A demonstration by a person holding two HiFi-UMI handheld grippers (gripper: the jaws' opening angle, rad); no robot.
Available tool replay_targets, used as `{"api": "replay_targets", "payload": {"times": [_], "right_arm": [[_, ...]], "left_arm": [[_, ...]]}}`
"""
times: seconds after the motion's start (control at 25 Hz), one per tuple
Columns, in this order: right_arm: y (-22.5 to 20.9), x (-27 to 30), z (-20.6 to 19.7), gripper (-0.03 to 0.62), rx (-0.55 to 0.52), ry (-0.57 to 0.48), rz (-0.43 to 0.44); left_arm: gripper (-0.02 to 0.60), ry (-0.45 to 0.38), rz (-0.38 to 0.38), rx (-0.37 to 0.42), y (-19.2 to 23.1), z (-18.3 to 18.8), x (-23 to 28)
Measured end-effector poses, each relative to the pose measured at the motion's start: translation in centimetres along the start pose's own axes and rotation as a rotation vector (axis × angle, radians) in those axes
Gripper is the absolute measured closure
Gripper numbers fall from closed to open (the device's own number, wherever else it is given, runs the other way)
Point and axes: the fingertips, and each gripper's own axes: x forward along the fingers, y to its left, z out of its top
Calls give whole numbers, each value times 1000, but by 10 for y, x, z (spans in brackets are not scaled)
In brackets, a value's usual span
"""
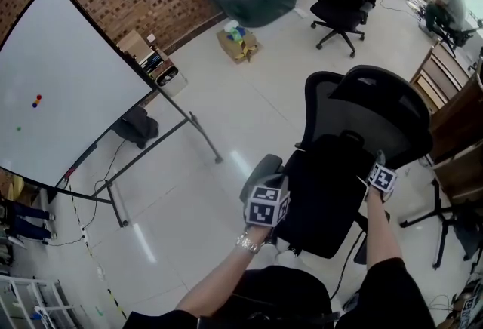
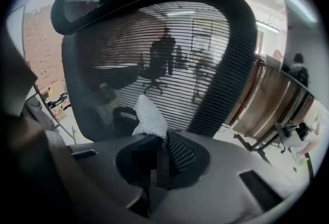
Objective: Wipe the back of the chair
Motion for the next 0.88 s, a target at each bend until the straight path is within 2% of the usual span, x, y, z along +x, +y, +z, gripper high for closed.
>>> {"api": "replay_targets", "payload": {"times": [0.2,0.28,0.36,0.44,0.56,0.68,0.76,0.88], "right_arm": [[135,12,13,577,-120,-60,225],[190,25,7,577,-150,-38,310],[232,41,-6,577,-205,15,336],[248,51,-3,577,-245,19,312],[232,59,11,576,-209,6,244],[194,59,-1,577,-117,53,178],[157,55,-3,576,-85,53,142],[87,40,1,576,-89,15,73]], "left_arm": [[580,-8,24,-4,-2,1,-2],[580,-8,45,-5,3,0,-7],[580,-2,74,-8,12,-3,-18],[580,6,99,-11,18,-5,-27],[580,7,116,-23,26,-7,-30],[580,12,126,-37,40,-15,-34],[580,8,122,-35,45,-16,-33],[580,-4,94,-23,39,-10,-26]]}}
